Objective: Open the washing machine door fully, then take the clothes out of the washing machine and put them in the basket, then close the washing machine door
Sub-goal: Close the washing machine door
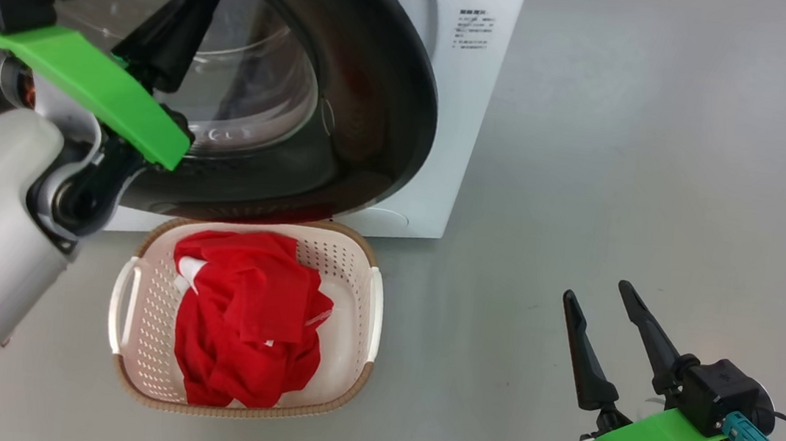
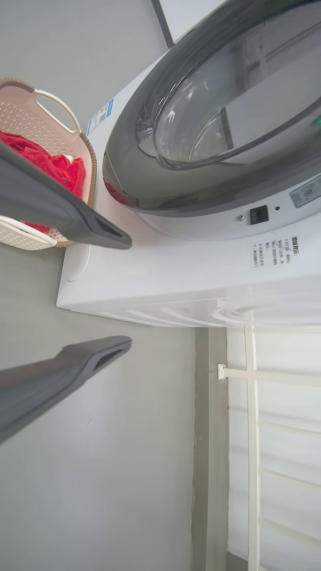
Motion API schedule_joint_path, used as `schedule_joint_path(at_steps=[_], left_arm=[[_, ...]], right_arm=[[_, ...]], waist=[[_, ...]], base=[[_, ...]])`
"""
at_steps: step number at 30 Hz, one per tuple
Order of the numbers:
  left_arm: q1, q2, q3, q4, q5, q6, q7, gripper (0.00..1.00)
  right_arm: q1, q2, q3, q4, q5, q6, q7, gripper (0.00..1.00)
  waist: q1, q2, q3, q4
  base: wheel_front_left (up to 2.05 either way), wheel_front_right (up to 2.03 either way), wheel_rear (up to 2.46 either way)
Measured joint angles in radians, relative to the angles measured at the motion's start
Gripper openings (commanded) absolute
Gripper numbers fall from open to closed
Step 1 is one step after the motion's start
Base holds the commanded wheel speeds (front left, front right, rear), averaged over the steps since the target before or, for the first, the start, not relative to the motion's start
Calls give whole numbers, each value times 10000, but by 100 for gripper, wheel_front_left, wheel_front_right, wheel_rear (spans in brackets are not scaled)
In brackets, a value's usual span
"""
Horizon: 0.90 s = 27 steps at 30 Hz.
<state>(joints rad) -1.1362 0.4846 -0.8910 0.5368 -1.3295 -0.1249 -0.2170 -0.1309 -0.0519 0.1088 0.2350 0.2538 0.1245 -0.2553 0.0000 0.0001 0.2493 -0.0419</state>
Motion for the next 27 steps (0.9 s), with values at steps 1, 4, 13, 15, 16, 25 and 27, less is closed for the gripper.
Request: schedule_joint_path(at_steps=[1,4,13,15,16,25,27], left_arm=[[-57,-2,-73,81,-4,0,-40,0],[-214,0,-190,320,-4,-2,-138,0],[-587,-23,-541,782,98,-2,-313,0],[-587,-23,-593,798,94,-2,-316,0],[-586,-23,-635,798,90,-2,-324,0],[273,-65,-194,637,230,-2,-332,0],[722,-113,86,568,441,-2,-357,0]], right_arm=[[-1,0,2,0,0,0,0,100],[-9,0,12,-6,13,0,0,100],[-15,0,10,-42,29,0,0,100],[-15,0,-2,-42,29,0,0,100],[-14,0,-12,-42,29,0,0,100],[11,-2,-48,27,10,0,0,100],[41,0,-71,52,-4,0,0,100]], waist=[[0,-1,23,-32],[-1,0,89,-127],[0,0,194,-313],[0,0,169,-298],[0,0,152,-284],[0,0,-255,13],[0,0,-357,103]], base=[[0,0,0],[0,0,0],[0,0,0],[0,0,0],[0,0,0],[0,0,0],[0,0,0]])
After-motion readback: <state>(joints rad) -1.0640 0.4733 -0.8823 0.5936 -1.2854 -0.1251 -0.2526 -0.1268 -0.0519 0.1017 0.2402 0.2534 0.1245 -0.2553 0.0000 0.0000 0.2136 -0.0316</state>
